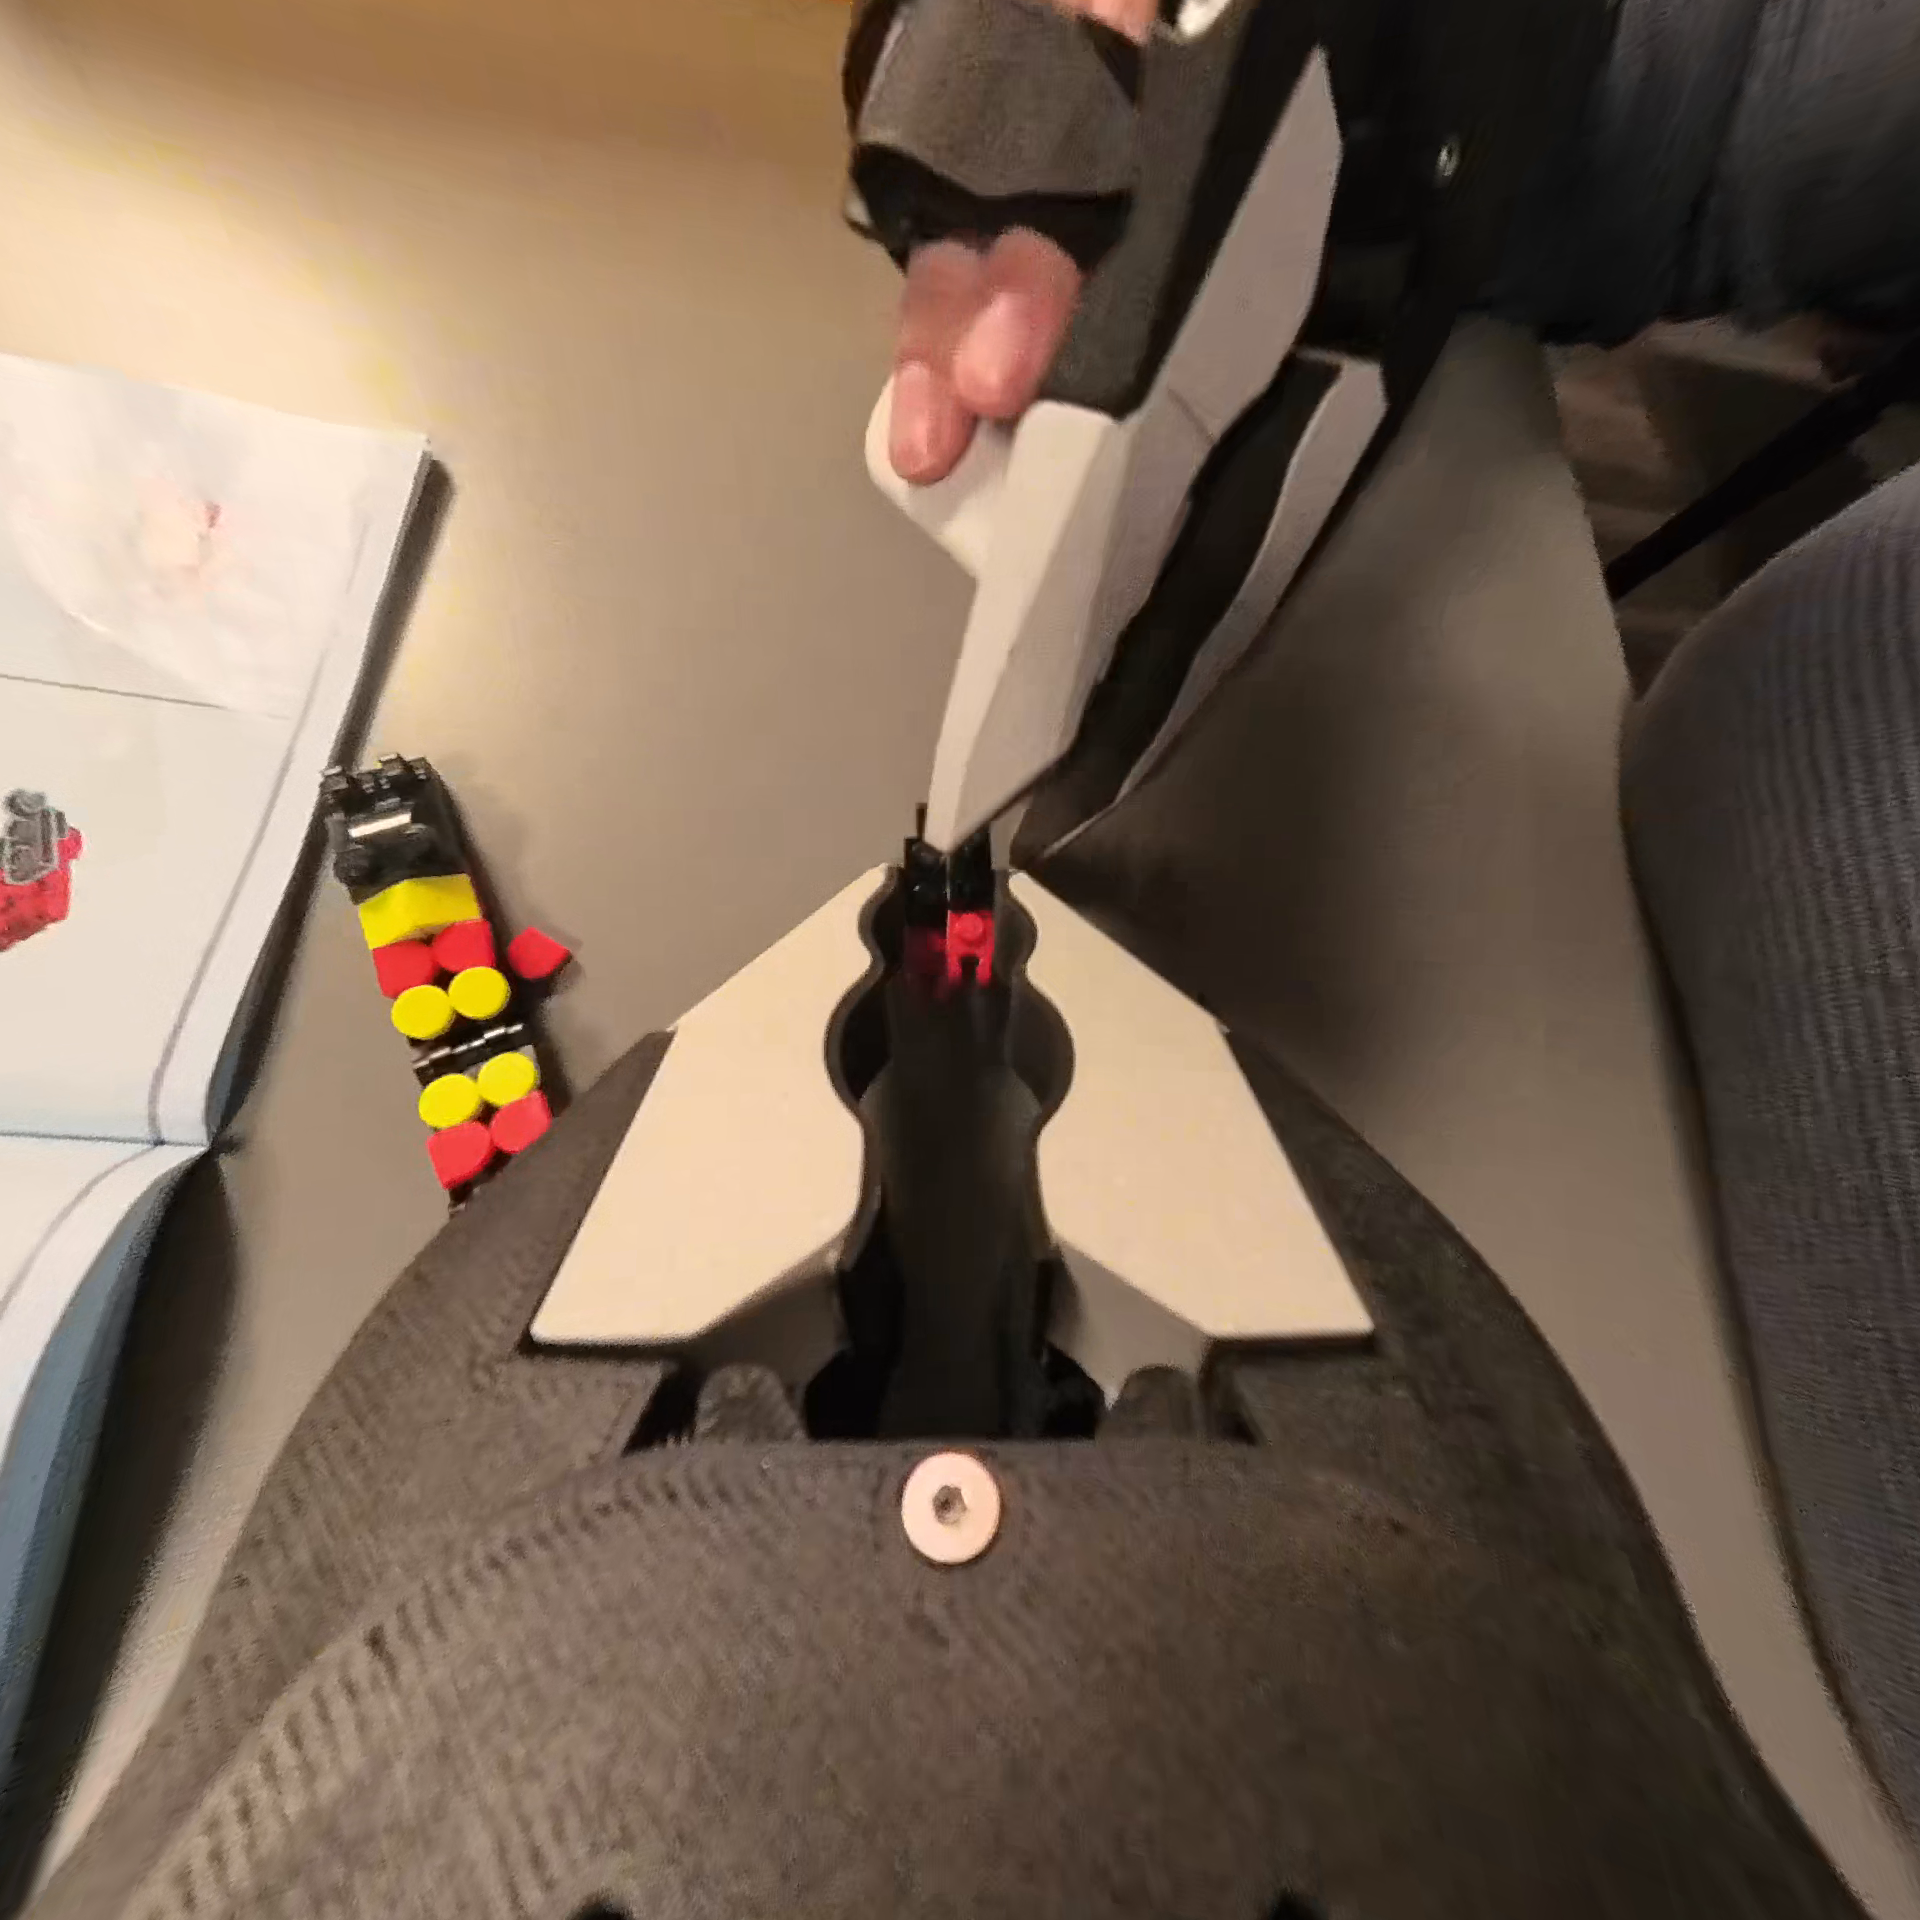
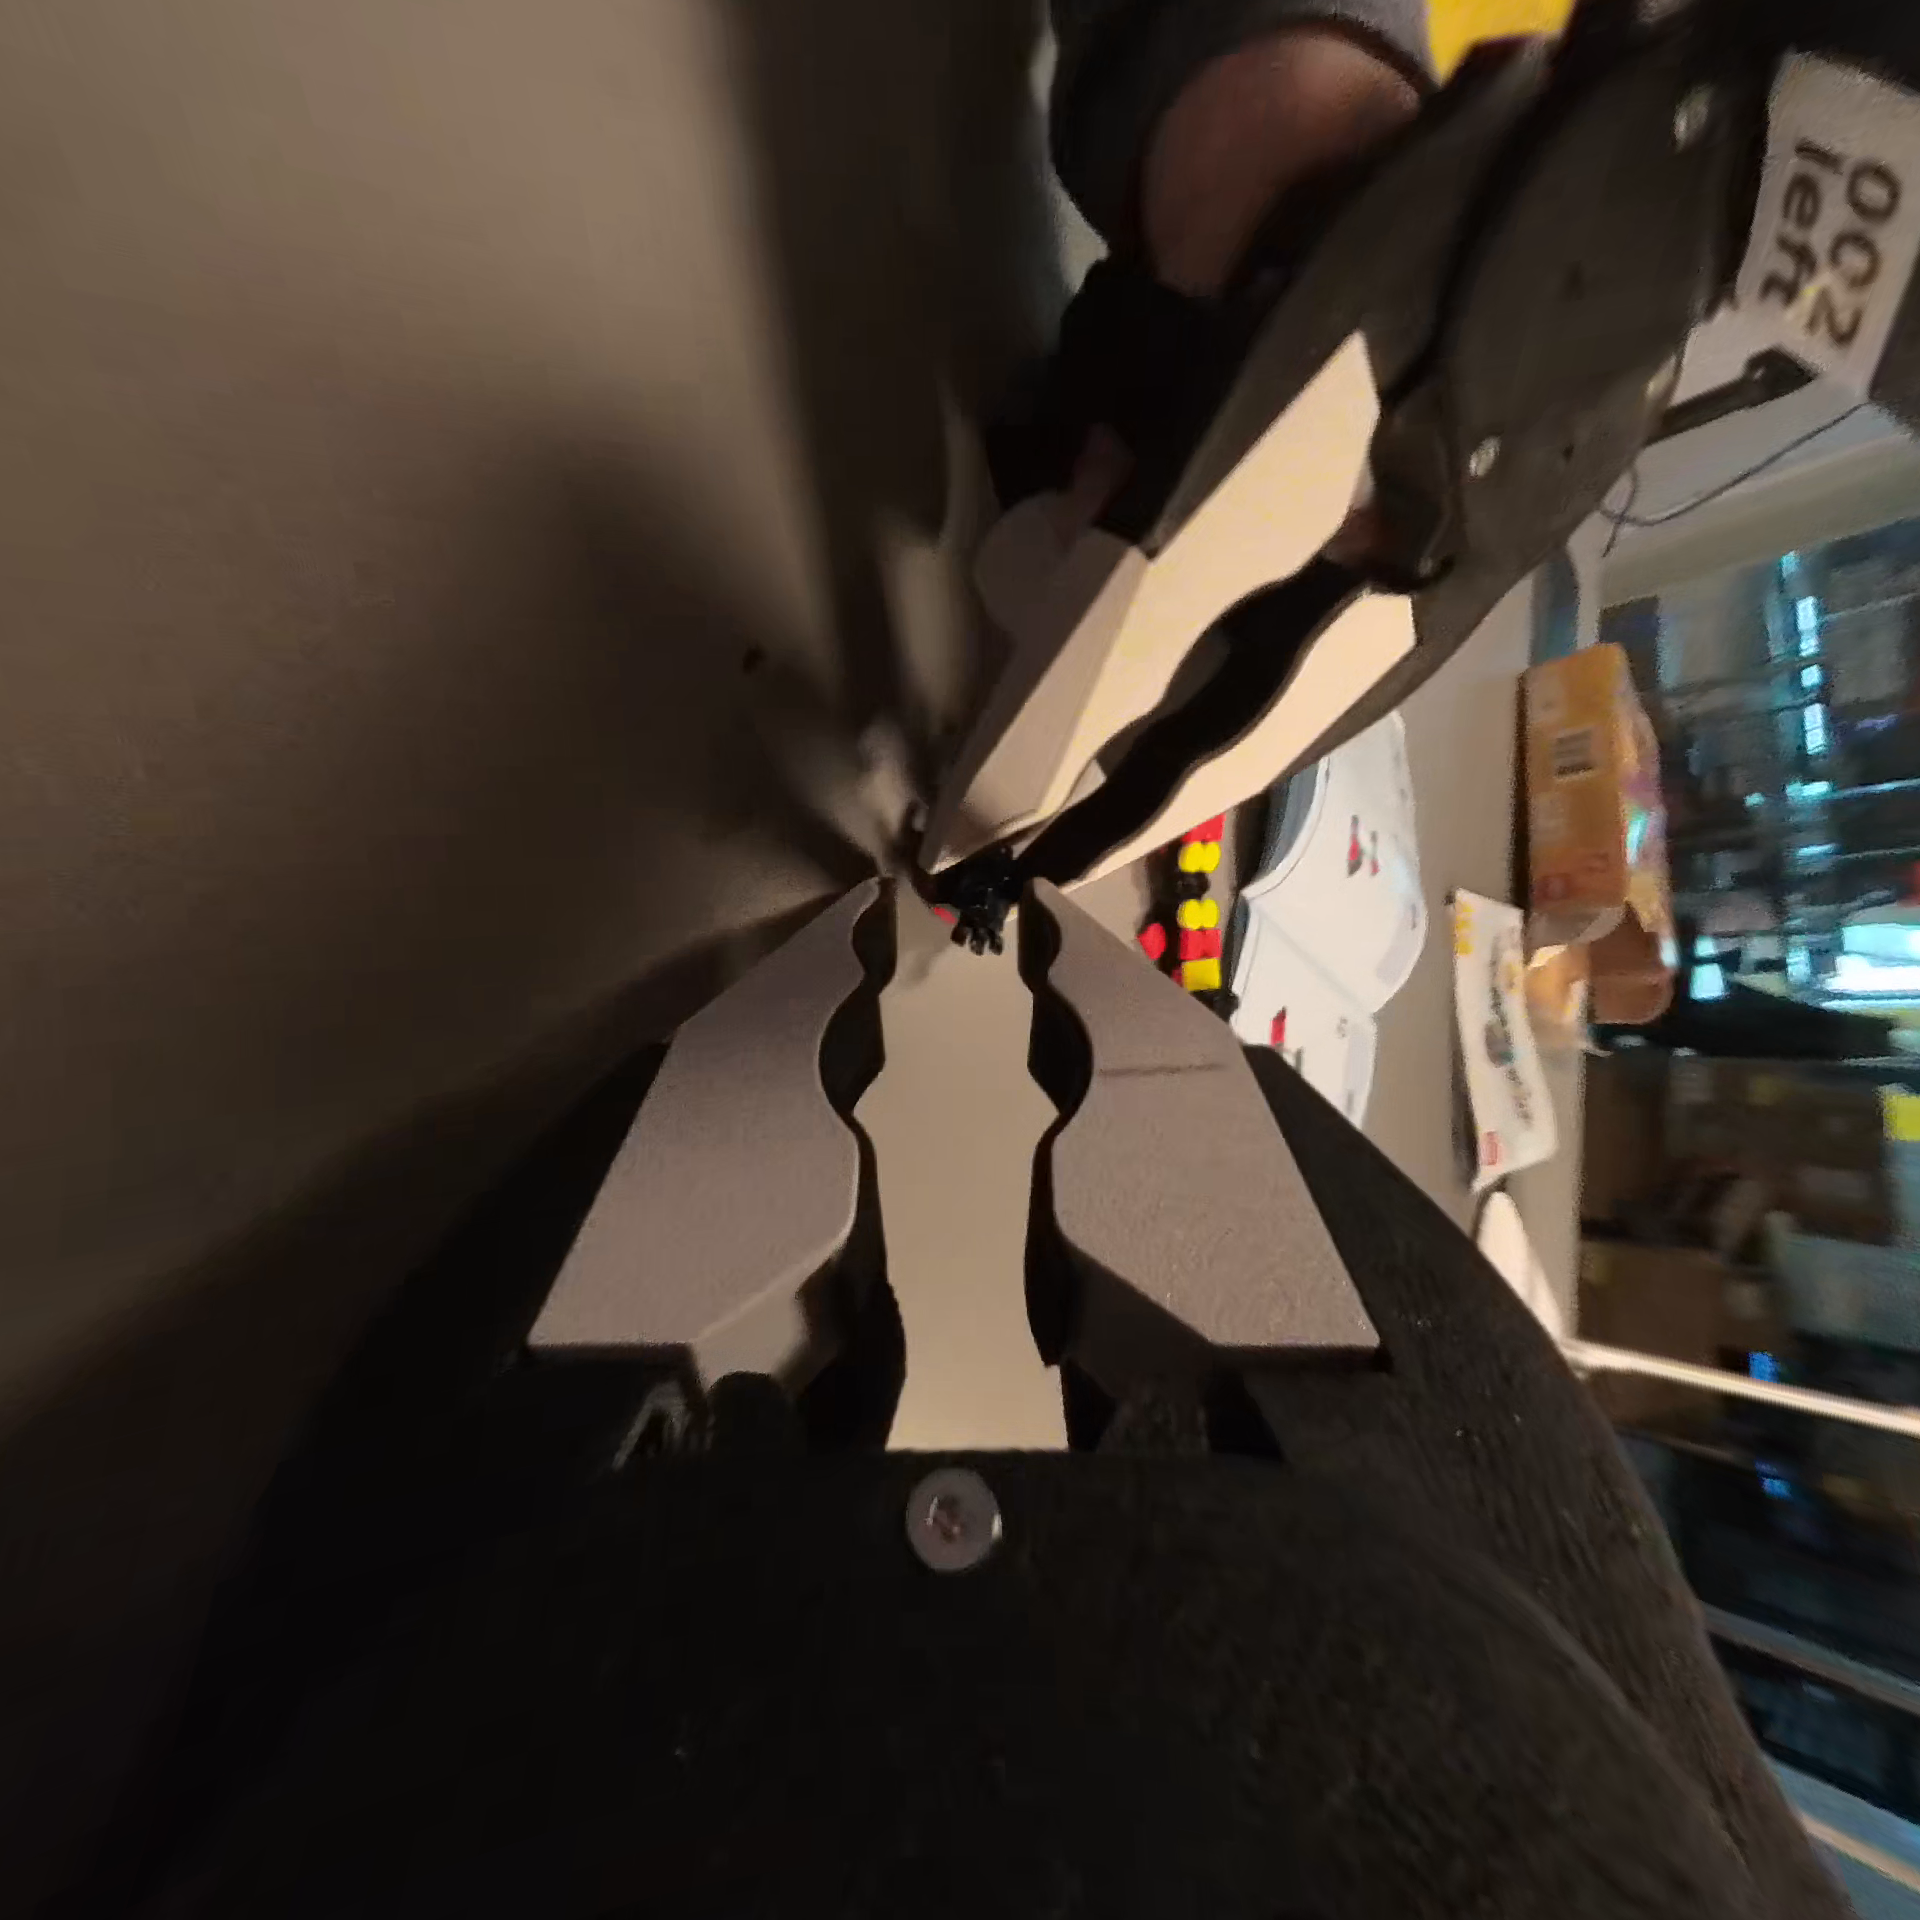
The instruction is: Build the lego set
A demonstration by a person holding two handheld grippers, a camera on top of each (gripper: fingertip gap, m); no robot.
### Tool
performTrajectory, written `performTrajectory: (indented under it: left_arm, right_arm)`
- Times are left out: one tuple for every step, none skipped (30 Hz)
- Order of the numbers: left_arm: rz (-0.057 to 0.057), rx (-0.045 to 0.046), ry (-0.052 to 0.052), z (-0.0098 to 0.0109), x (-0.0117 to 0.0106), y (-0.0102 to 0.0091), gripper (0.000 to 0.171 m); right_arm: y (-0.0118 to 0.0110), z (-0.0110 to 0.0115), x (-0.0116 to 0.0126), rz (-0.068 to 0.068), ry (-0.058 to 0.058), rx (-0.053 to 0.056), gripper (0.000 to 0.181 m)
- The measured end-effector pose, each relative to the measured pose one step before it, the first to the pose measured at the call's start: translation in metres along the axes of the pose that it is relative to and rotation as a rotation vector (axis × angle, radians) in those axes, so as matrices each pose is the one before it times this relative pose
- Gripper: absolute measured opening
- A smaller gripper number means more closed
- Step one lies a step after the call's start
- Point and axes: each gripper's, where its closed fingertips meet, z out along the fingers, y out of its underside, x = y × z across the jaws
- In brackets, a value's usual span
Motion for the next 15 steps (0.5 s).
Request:
performTrajectory:
  left_arm:
    - [-0.0137, 0.00413, 0.0142, -0.00056, 0.00038, -0.00036, 0.016]
    - [-0.0136, 0.0041, 0.0123, -0.00045, 0.00037, -0.00031, 0.016]
    - [-0.0136, 0.00369, 0.0142, -0.00044, 0.00069, -0.00033, 0.016]
    - [-0.0136, 0.00402, 0.0148, -0.00038, 0.00083, -0.00045, 0.016]
    - [-0.0127, 0.00298, 0.0141, -0.00025, 0.00096, -0.00027, 0.016]
    - [-0.0102, -0.00033, 0.0122, 0.00008, 0.00088, -0.00003, 0.016]
    - [-0.0048, -0.00137, 0.0087, -0.00003, 0.00077, 0.00006, 0.016]
    - [-0.0009, -0.00075, 0.0047, 0.00003, 0.00061, 0.00012, 0.016]
    - [-0.0005, -0.00006, 0.0015, -0.00008, 0.00019, 0.00005, 0.016]
    - [0.0011, -0.0008, 0.0011, -0.00008, 0.00015, 0.00017, 0.016]
    - [0.0043, 0.00055, -0.003, -0.00029, -0.00014, 0.00004, 0.016]
    - [0.0091, 0.00132, -0.0079, -0.00014, -0.00046, 0.00003, 0.016]
    - [0.0144, -0.00111, -0.0084, -0.00001, 0.00013, 0.00027, 0.016]
    - [0.0246, -0.00096, -0.0093, 0.00019, 0.0009, 0.00014, 0.02]
    - [0.0352, -0.00581, -0.0176, 0.00014, 0.00095, 0.00084, 0.032]
  right_arm:
    - [-0.00057, 0.00051, 0.00037, -0.0311, 0.0159, -0.0029, 0.021]
    - [-0.00018, 0.00039, 0.00023, -0.0228, 0.0111, -0.0029, 0.02]
    - [0.00033, 0.00042, 0.00011, -0.0132, 0.0069, -0.004, 0.019]
    - [0.00036, 0.00067, 0.00002, -0.0078, 0.0043, -0.003, 0.018]
    - [-0.00007, 0.00064, 0.00009, -0.0052, 0.0044, 0.0006, 0.017]
    - [-0.00013, 0.00052, 0.00041, -0.0051, 0.0066, 0.0008, 0.016]
    - [-0.00035, 0.00009, 0.0009, -0.0076, 0.0099, 0.0008, 0.012]
    - [-0.00029, -0.00002, -0.00011, -0.0074, 0.0023, 0.0001, 0.012]
    - [0.00011, 0.0001, -0.00005, 0.0007, 0.0003, -0.002, 0.012]
    - [0.00009, -0.00009, 0.00003, 0.0058, -0.0011, -0.0022, 0.01]
    - [0.00023, 0.00014, 0.00051, 0.0083, -0.0001, -0.0015, 0.01]
    - [0.00022, 0.00028, -0.00001, 0.0127, -0.0036, 0.0008, 0.01]
    - [0.00023, 0.00073, -0.00075, 0.0212, -0.0095, 0.0026, 0.009]
    - [0.00068, 0.00088, -0.00052, 0.0266, -0.0091, 0.0022, 0.01]
    - [0.00016, 0.0, 0.00044, 0.0276, -0.0058, 0.0095, 0.009]
